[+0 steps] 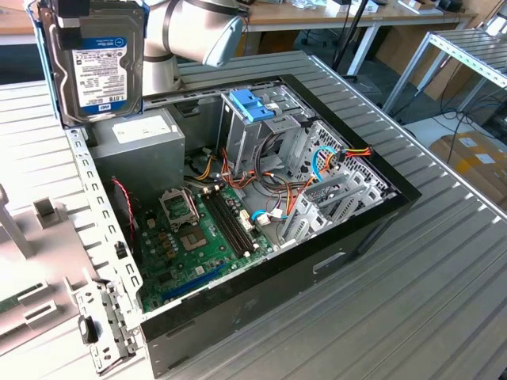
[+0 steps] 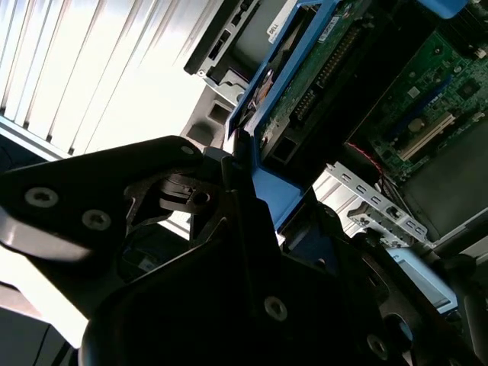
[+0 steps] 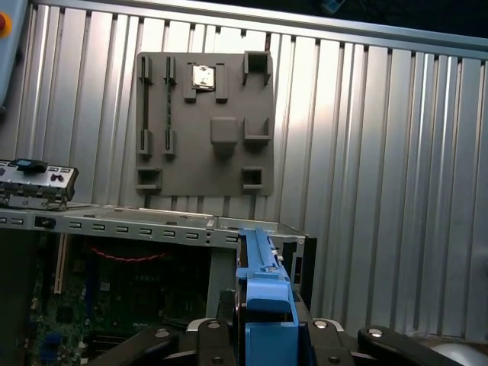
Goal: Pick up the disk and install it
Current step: 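Pick up the disk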
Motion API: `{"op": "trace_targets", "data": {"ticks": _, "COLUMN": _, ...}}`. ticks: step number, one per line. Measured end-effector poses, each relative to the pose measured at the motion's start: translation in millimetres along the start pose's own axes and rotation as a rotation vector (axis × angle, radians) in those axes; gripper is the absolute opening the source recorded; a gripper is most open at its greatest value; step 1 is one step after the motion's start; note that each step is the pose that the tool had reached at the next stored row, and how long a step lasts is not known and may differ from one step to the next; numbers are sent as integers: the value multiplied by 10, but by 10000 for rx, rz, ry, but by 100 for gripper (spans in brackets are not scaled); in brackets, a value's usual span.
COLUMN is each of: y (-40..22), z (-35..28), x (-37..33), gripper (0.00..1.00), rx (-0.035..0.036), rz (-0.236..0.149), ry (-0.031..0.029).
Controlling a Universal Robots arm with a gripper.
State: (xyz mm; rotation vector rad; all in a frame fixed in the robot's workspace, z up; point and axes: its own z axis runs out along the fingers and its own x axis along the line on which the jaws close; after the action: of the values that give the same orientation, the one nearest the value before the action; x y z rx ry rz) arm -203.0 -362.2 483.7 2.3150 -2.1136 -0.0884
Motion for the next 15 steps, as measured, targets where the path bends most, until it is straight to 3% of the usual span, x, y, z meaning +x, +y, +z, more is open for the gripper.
{"op": "trace_targets", "data": {"ticks": 15, "y": -194, "z": 6, "x": 18, "gripper": 37, "rx": 0, "rz": 0, "ry": 0}}
